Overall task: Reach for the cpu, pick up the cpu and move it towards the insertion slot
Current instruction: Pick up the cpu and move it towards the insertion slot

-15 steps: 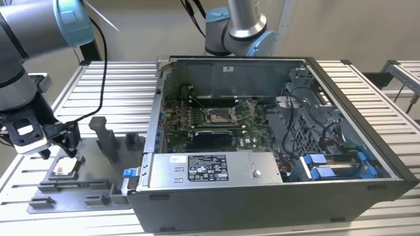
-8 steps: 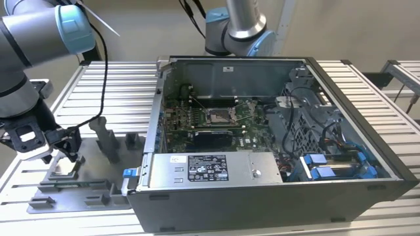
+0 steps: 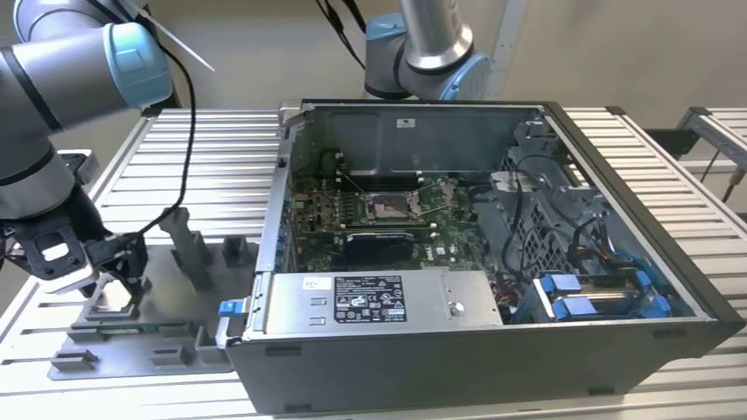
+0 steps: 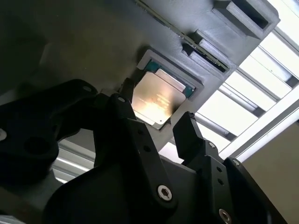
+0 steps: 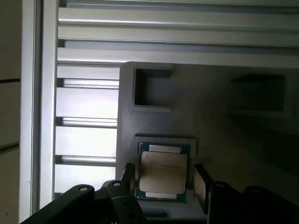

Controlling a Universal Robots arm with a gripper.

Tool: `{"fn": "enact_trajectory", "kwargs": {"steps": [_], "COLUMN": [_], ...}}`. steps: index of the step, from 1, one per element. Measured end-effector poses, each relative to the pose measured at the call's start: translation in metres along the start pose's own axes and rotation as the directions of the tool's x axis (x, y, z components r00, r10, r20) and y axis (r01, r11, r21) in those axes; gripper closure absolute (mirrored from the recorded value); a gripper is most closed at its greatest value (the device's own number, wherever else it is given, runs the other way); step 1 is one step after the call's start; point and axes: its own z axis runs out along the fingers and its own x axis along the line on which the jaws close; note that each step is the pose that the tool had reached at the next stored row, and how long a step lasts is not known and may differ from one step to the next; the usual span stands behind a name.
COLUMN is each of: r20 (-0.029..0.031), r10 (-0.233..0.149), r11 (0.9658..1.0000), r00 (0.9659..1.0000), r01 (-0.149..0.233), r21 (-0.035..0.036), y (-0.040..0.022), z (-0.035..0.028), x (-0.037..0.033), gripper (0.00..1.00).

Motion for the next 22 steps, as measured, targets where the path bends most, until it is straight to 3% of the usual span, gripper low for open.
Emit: {"fn": "enact_trajectory", "kwargs": {"steps": [12, 22], "r20": [0.0, 0.0], "r10": [0.0, 0.0], "r11": [1.0, 1.0], "r00": [1.0, 1.0], "r01": [0.0, 0.0], "r21": [0.0, 0.0], "y": [-0.0004, -0.0004], "z": [0.0107, 0.0118], "x": [0.0006, 0.0006], "gripper": [0.0, 0.0]}}
